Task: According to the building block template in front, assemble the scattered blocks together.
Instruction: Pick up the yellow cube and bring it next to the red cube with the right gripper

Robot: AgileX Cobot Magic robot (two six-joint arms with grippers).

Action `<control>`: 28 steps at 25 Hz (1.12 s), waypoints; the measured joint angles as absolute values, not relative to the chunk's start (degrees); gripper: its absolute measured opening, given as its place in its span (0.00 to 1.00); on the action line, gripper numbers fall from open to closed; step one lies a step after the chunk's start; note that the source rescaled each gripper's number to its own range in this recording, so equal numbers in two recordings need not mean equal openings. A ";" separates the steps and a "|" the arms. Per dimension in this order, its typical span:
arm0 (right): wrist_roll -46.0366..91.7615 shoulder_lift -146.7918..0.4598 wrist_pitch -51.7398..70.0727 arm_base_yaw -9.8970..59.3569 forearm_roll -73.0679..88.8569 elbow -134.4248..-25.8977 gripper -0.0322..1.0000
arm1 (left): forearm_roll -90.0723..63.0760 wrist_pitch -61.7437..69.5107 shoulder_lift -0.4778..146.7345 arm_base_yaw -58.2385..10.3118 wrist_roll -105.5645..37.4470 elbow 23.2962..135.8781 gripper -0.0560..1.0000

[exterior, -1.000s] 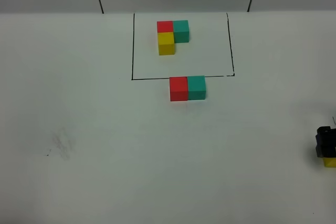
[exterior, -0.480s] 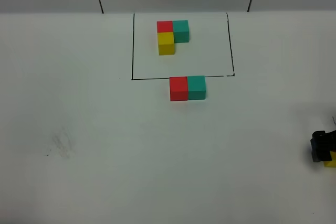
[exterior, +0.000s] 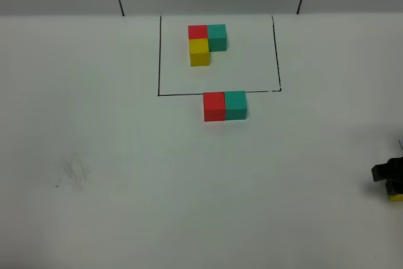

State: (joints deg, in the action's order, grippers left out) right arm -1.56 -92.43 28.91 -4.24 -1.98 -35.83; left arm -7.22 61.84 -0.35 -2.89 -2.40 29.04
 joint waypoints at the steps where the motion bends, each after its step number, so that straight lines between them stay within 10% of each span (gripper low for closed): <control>1: -1.56 -92.43 29.04 -4.24 -1.98 -35.83 0.08 | -7.22 61.84 -0.35 -2.89 -2.40 29.04 0.68; 12: 0.00 -90.61 36.33 -0.29 -0.82 -40.45 0.03 | -7.22 61.84 -0.35 -2.89 -2.46 29.04 0.68; 28: -45.35 -91.06 43.54 32.58 -9.51 -54.47 0.03 | -7.22 61.84 -0.35 -2.89 -2.46 29.04 0.68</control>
